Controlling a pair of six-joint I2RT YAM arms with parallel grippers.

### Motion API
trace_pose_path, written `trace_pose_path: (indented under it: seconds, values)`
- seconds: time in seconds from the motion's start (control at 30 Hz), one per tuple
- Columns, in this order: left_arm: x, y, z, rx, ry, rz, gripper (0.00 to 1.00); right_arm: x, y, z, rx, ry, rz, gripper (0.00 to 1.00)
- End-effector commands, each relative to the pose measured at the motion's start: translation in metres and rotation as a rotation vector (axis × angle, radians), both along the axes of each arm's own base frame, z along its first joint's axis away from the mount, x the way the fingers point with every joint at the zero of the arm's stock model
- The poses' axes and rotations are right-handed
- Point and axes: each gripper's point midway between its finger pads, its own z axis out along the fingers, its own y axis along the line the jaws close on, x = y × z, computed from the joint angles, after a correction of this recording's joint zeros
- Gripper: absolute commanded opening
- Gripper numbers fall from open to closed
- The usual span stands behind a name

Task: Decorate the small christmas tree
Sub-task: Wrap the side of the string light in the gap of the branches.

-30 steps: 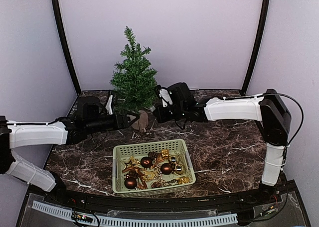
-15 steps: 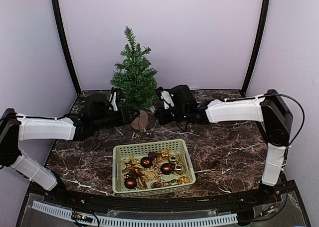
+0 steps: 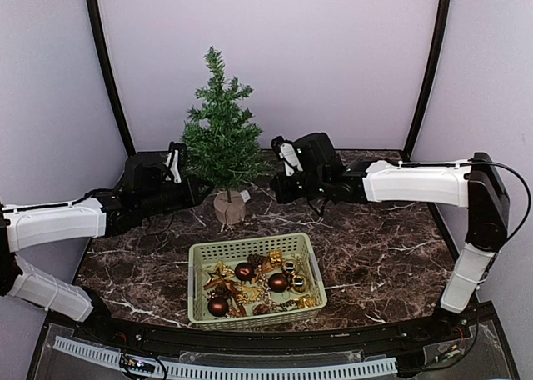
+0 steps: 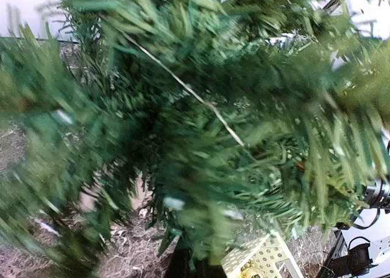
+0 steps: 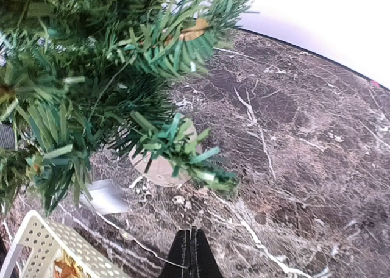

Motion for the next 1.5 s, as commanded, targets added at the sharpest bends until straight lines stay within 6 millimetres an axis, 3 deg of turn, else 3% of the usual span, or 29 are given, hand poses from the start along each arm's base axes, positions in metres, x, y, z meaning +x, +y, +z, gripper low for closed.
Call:
trace_pose_path:
  seconds: [0.0, 0.2, 0.77, 0.87, 1.03, 1.13, 1.23, 1.33, 1.47]
  values:
    - [-0.004, 0.018, 0.007, 0.001, -0.022, 0.001, 0.0, -0.01, -0.006, 0.03, -0.04, -0.051, 0.009, 0.0]
    - [-0.005, 0.018, 0.006, -0.035, -0.015, -0.036, 0.0, -0.025, 0.007, 0.035, -0.076, -0.064, 0.06, 0.0]
    - [0.005, 0.04, -0.007, -0.028, -0.018, 0.009, 0.04, -0.031, 0.052, -0.011, 0.041, 0.017, 0.132, 0.0]
    - [0.005, 0.039, -0.004, -0.026, -0.029, -0.007, 0.07, -0.032, 0.048, -0.009, 0.064, 0.008, 0.126, 0.12]
    - [0.004, 0.037, 0.0, -0.016, -0.04, -0.037, 0.16, -0.051, 0.034, -0.001, 0.106, -0.02, 0.175, 0.48]
    - [0.003, 0.039, 0.001, -0.018, -0.041, -0.038, 0.19, -0.065, 0.022, -0.006, 0.105, -0.021, 0.216, 0.64]
    - [0.002, 0.041, 0.0, -0.019, -0.038, -0.034, 0.26, -0.075, 0.01, -0.017, 0.071, -0.023, 0.242, 0.75]
    - [0.001, 0.043, 0.002, -0.024, -0.036, -0.032, 0.32, -0.067, -0.005, -0.027, 0.002, -0.039, 0.202, 0.8]
    - [-0.003, 0.044, 0.004, -0.03, -0.034, -0.035, 0.47, -0.052, -0.024, -0.033, -0.04, -0.039, 0.169, 0.84]
